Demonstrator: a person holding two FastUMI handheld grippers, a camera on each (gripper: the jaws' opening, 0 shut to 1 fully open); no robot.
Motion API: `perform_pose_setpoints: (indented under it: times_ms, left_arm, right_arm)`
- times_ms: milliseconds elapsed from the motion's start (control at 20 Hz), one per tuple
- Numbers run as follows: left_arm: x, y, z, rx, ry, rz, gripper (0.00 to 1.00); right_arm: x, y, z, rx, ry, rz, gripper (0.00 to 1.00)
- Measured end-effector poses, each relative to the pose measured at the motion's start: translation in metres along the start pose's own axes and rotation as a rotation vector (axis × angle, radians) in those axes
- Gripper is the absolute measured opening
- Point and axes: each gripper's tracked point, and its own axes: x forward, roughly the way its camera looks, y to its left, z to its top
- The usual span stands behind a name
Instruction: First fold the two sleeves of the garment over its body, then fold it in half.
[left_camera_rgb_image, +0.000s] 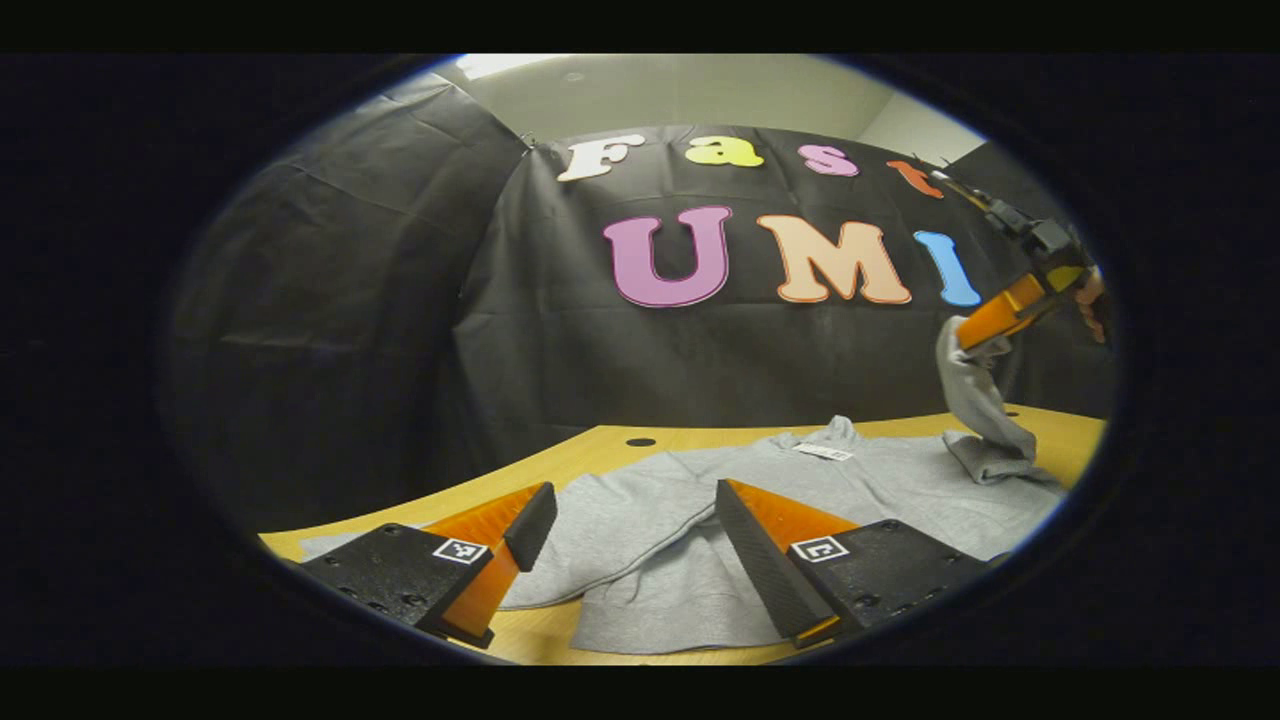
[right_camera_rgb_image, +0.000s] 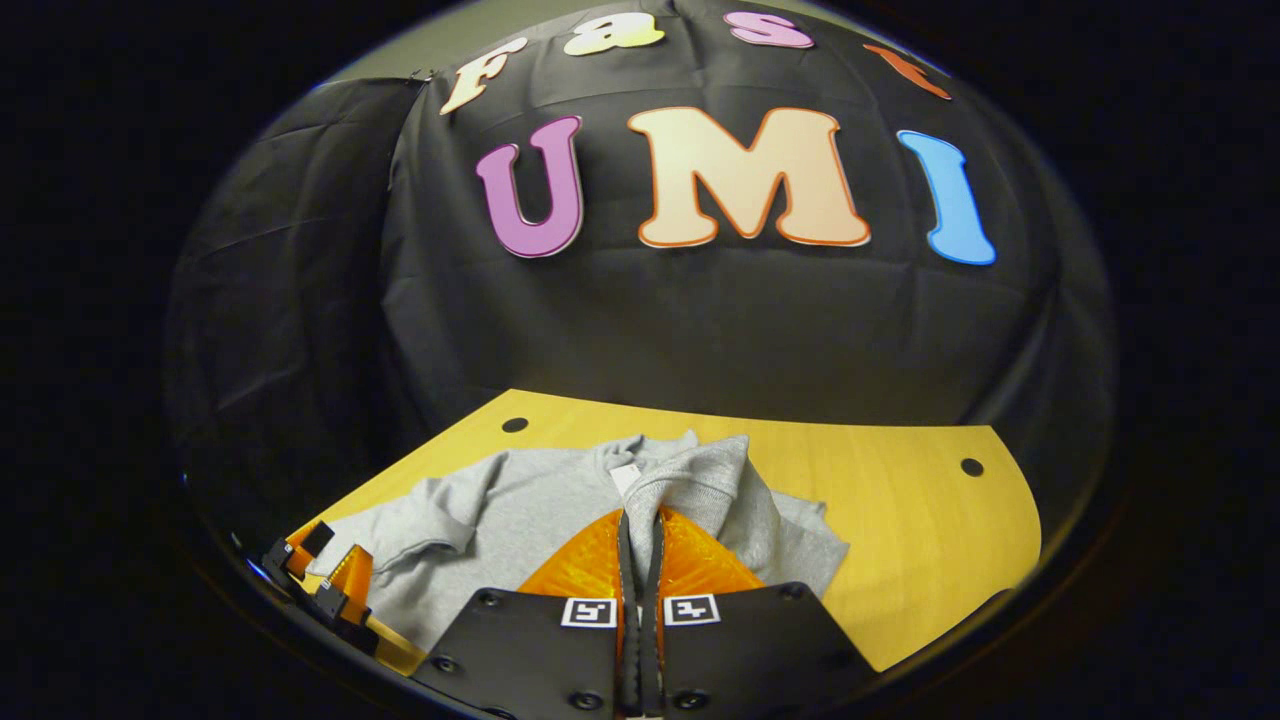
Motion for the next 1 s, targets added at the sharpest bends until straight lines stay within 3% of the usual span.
perform_pose_setpoints:
  times_ms: [350,500,750,1000]
  left_arm:
    - [0.001,0.0,-0.001,0.0,0.0,0.0,0.94]
    - [0.002,0.0,0.0,0.0,0.0,0.0,0.94]
    - [0.002,0.0,0.0,0.001,0.0,0.0,0.94]
    - [0.002,0.001,0.0,0.001,0.001,-0.001,0.94]
  right_arm:
    - [0.075,0.119,-0.008,-0.012,0.029,0.192,0.03]
    - [0.108,0.15,-0.026,-0.031,0.062,0.219,0.03]
    - [0.145,0.162,-0.069,-0.023,0.152,0.218,0.03]
    - [0.158,0.166,-0.084,-0.018,0.193,0.23,0.06]
